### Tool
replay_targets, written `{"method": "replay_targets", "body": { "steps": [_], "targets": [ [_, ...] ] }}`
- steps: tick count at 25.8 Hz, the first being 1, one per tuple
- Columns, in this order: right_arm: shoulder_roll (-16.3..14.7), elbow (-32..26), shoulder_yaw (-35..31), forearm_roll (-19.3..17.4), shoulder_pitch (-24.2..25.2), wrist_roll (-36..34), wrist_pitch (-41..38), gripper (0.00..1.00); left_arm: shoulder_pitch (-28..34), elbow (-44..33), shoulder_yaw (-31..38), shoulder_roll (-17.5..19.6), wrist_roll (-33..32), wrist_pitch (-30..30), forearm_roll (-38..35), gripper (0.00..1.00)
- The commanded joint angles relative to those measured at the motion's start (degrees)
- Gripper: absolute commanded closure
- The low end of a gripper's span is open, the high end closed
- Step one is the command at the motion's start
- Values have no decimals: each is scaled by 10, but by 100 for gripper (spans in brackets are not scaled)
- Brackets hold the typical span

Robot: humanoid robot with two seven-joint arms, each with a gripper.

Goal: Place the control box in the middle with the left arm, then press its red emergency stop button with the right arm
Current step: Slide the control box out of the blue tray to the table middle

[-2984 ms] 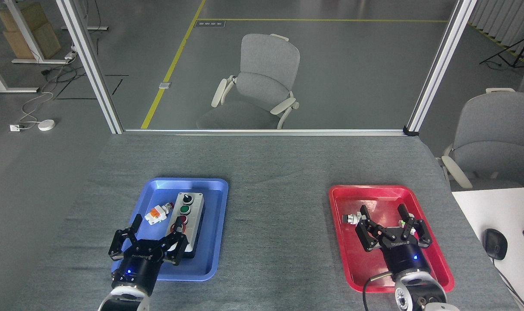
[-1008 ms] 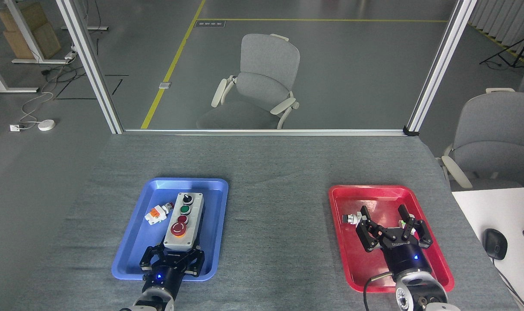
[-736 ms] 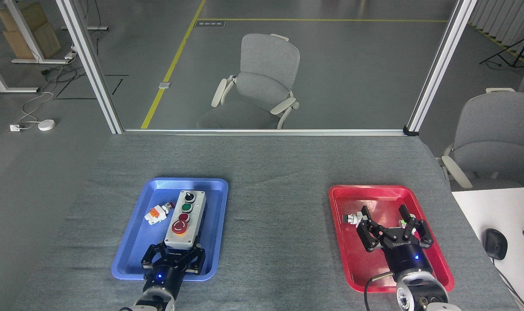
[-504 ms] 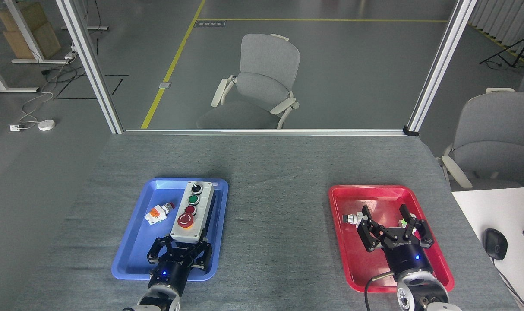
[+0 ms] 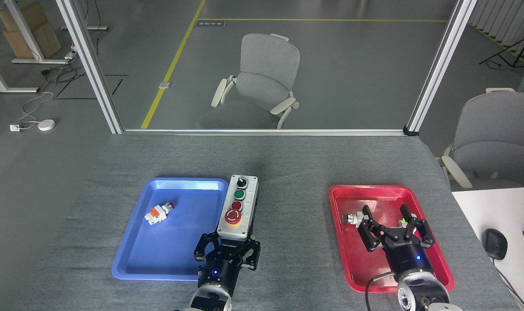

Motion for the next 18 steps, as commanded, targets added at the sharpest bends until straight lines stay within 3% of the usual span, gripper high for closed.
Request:
{"method": "replay_targets", "body": {
  "steps": [1, 7, 18],
  "targets": [
    [-1, 0, -1, -31, 0, 1, -1, 1, -2, 3, -67, -3, -6, 57, 8, 95],
    [-10, 0, -1, -45, 0, 1, -12, 1, -6, 20, -169, -4, -6, 136, 83, 98],
    [-20, 1, -3, -48, 0, 6, -22, 1, -66, 102, -256, -5, -5, 124, 178, 100]
  ]
}}
